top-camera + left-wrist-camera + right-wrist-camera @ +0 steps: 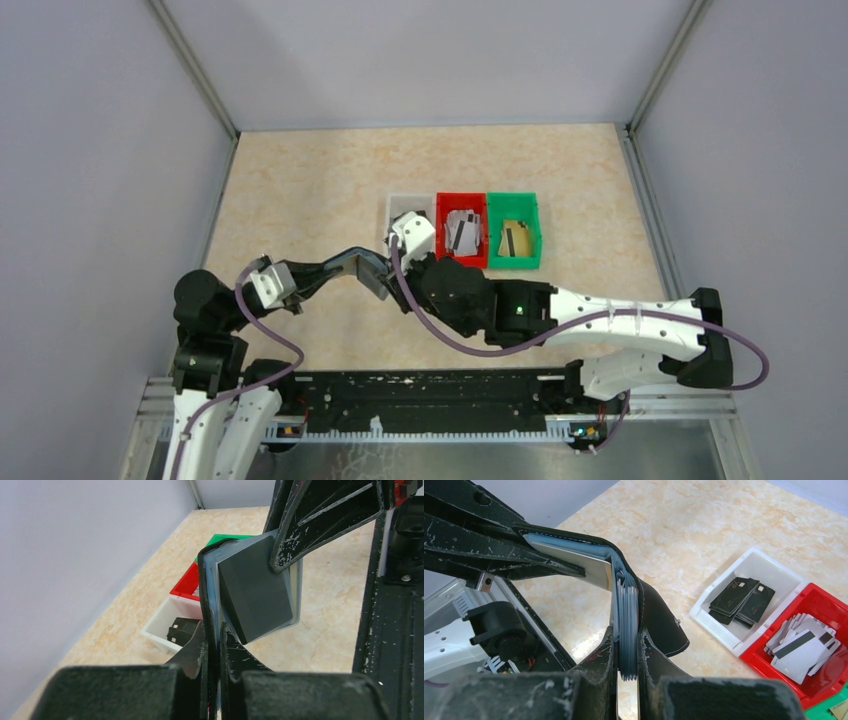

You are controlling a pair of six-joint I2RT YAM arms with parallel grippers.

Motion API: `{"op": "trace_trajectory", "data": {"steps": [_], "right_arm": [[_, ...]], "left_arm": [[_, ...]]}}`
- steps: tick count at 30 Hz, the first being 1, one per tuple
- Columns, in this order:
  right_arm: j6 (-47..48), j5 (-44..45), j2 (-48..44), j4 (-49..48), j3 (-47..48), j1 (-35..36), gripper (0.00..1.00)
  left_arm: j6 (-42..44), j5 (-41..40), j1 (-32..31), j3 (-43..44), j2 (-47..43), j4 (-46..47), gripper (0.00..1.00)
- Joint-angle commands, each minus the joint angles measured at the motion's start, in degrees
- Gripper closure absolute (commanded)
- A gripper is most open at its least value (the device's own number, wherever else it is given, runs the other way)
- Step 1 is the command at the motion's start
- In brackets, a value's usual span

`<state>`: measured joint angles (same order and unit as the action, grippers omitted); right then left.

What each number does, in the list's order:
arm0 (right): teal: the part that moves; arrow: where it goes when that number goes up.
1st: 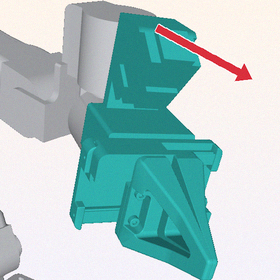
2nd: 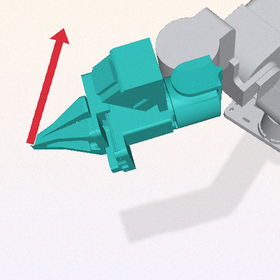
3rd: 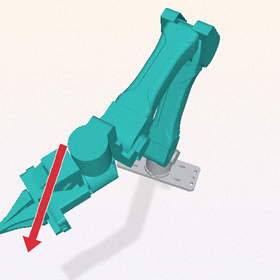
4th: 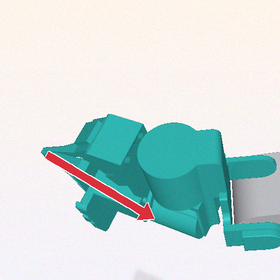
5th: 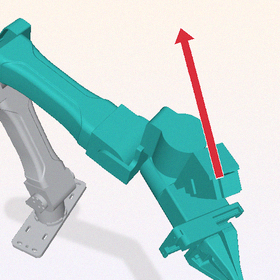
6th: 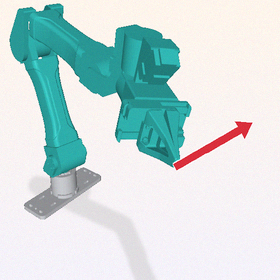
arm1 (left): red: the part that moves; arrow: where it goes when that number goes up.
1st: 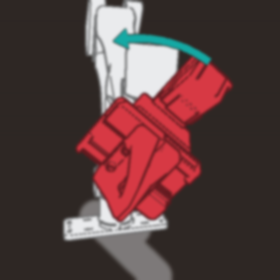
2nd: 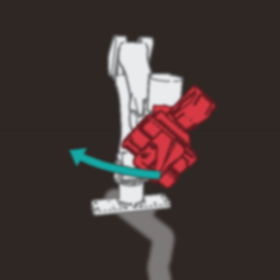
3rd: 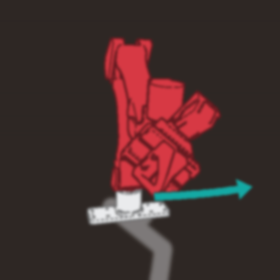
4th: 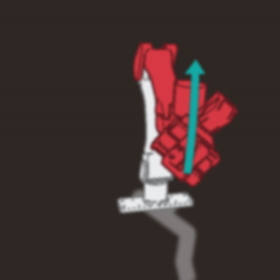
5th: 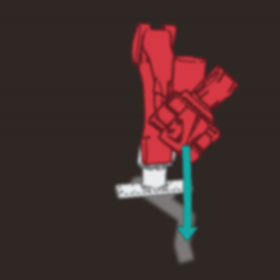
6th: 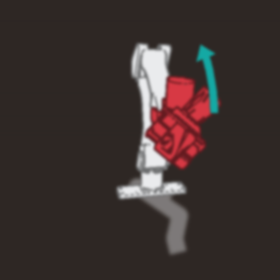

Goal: Take the credit cards out of the card holder
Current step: Remove the credit card from the card holder.

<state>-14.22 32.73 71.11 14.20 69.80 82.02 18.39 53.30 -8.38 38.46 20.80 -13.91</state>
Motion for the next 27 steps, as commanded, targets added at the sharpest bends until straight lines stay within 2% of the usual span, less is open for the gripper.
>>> {"op": "trace_trajectory", "data": {"steps": [1,5,6,8,10,14,19,23,27], "right_arm": [[0.8,-1.4,-5.1,-7.8,-1.6,0.8,0.93],[4.5,-5.8,-9.5,-11.2,-5.9,0.7,0.49],[6.3,-6.7,-10.5,-11.2,-6.1,0.7,0.41],[9.7,-8.2,-12.2,-9.4,-5.2,0.5,0.27],[13.5,-11.9,-13.1,-7.0,-3.3,-0.4,0.19],[21.5,-23.4,-11.3,-2.4,2.6,-3.1,0.11],[27.6,-36.9,-3.7,5.3,11.8,-6.8,0.1],[29.3,-47.3,2.3,11.2,17.7,-9.7,0.16],[29.9,-53.9,6.2,14.5,21.0,-11.9,0.21]], "left_arm": [[-0.7,1.0,-0.2,1.4,-0.2,2.0,1.0],[-0.2,3.5,-0.2,2.3,0.4,1.0,1.0],[0.6,4.2,-0.2,2.6,0.8,0.2,1.0],[3.0,5.8,-0.2,3.5,1.8,-3.0,1.0],[4.9,7.3,-0.2,4.8,3.0,-6.1,1.0],[6.8,10.9,-0.2,6.9,5.7,-10.4,1.0],[10.5,14.6,-0.2,10.8,9.3,-17.5,1.0],[14.7,16.7,-0.2,14.2,12.2,-25.0,1.0],[16.8,17.5,-0.2,15.4,13.4,-28.6,1.0]]}}
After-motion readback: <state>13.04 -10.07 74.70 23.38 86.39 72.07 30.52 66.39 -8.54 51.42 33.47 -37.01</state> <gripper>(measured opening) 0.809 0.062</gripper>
